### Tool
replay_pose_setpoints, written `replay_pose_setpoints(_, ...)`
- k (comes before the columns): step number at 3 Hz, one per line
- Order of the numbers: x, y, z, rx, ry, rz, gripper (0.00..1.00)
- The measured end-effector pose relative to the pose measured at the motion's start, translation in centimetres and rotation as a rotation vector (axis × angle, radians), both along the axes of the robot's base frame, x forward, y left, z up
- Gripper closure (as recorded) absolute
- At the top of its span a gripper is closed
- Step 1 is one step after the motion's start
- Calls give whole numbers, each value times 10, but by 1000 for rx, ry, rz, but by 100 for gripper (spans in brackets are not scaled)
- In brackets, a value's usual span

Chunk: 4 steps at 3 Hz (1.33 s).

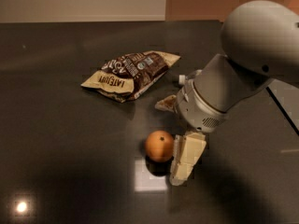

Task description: Pick orange

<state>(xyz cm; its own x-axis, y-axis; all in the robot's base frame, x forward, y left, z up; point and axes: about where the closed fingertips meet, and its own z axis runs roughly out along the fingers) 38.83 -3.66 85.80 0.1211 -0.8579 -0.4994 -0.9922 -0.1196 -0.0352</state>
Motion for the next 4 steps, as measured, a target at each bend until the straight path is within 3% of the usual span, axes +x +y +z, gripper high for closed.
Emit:
replay_pose_setpoints(1,-1,1,-4,-2,-4,9,16)
replay_pose_setpoints(4,3,1,8,-23,-10,-8,86)
